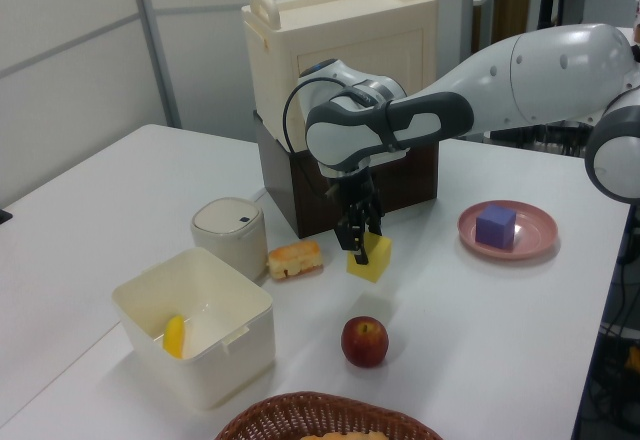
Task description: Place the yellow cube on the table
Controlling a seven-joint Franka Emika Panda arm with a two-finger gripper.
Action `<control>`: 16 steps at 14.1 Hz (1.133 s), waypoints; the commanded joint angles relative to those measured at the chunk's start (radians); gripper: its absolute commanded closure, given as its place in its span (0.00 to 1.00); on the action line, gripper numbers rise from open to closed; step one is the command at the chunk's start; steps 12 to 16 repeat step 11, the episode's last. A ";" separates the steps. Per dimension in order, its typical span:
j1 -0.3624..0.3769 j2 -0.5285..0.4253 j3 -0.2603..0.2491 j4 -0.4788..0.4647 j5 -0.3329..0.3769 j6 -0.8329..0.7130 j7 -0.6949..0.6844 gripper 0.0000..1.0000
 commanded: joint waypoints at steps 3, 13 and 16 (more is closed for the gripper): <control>0.006 -0.162 -0.023 0.006 -0.004 -0.063 0.024 0.00; -0.056 -0.324 -0.038 0.032 0.000 -0.098 -0.073 0.00; -0.056 -0.324 -0.038 0.032 0.000 -0.098 -0.073 0.00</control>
